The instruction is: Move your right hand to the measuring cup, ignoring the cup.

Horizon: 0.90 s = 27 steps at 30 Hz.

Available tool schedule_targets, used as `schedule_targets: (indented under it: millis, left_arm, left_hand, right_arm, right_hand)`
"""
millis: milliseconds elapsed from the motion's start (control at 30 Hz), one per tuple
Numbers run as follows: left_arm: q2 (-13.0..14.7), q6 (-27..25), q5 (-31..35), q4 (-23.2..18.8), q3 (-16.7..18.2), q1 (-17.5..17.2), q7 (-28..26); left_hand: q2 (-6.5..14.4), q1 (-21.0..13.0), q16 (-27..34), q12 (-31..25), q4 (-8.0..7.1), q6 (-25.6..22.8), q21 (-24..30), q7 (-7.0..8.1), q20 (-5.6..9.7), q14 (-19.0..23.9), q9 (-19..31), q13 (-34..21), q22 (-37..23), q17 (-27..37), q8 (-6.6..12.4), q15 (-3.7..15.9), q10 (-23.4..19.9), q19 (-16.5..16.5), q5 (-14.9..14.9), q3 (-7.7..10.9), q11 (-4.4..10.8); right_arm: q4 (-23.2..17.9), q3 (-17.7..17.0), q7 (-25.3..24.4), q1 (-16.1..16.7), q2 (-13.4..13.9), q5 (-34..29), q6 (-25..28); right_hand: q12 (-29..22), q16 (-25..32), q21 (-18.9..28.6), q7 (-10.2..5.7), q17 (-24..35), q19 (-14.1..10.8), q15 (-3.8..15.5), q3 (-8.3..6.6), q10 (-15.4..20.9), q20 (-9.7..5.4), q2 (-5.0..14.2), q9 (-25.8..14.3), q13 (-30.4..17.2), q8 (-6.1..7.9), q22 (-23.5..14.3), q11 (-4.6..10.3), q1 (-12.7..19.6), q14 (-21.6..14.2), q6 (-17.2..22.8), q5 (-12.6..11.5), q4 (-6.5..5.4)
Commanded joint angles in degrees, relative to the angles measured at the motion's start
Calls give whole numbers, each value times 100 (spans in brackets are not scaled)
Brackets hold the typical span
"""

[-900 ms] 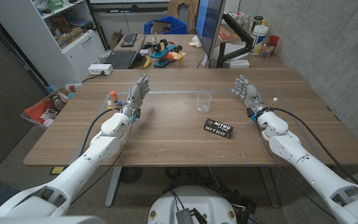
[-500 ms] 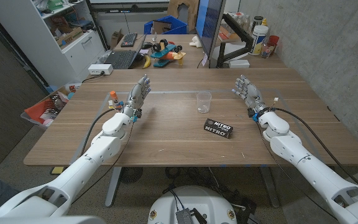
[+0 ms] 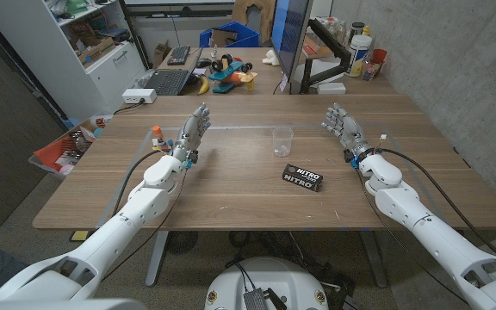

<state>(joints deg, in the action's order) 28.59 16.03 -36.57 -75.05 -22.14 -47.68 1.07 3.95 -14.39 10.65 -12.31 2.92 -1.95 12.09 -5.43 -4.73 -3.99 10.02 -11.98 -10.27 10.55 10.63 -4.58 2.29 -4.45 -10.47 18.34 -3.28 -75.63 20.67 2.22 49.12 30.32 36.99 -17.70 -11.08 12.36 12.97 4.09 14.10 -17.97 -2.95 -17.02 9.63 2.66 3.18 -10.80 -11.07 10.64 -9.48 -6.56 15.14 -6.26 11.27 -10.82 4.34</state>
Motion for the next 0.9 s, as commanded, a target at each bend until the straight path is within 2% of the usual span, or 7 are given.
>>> schedule_targets:
  millis: [33, 367, 700, 900]
  left_arm:
    - [-17, -43, 30, 47, -30, 48, 7]
    - [-19, 12, 73, 42, -29, 50, -20]
    - [1, -34, 89, 13, -39, 48, -39]
    - [7, -61, 86, 30, -43, 68, -28]
  left_hand:
    - [21, -46, 27, -31, 15, -24, 1, -48, -34, 7, 31, -18, -12, 9, 23, -23, 19, -24, -23, 38, -36]
    - [25, -43, 29, -31, 20, -37, -6, -55, -49, 11, 31, -14, -13, 8, 26, -36, 16, -27, -21, 37, -49]
    - [28, -38, 31, -32, 24, -46, -12, -57, -53, 17, 31, -11, -13, 8, 28, -34, 12, -28, -19, 35, -35]
    - [30, -34, 31, -31, 26, -46, -15, -55, -54, 17, 31, -9, -14, 9, 27, -35, 11, -28, -17, 34, -41]
  right_arm:
    - [60, 56, 6, -22, 25, -165, -126]
    - [431, 110, 210, -130, -108, -327, -678]
    - [556, 170, 305, -217, -151, -442, -892]
    - [500, 188, 333, -231, -126, -483, -925]
  right_hand:
    - [-51, 21, -18, 3, 4, -71, 32, -16, 60, -14, 52, -14, -25, 52, -29, 4, 25, -70, 34, -35, 29]
    - [-78, 39, -15, -70, -25, -165, 98, -28, 138, -41, 69, -14, -25, 86, -29, 49, 63, -154, 121, -45, 64]
    - [-90, 39, -31, -112, -46, -193, 134, -23, 186, -41, 54, -14, -25, 95, -28, 103, 61, -194, 156, -54, 79]
    - [-91, 39, -39, -136, -54, -204, 138, -18, 198, -48, 44, -14, -25, 98, -28, 85, 55, -210, 172, -60, 84]
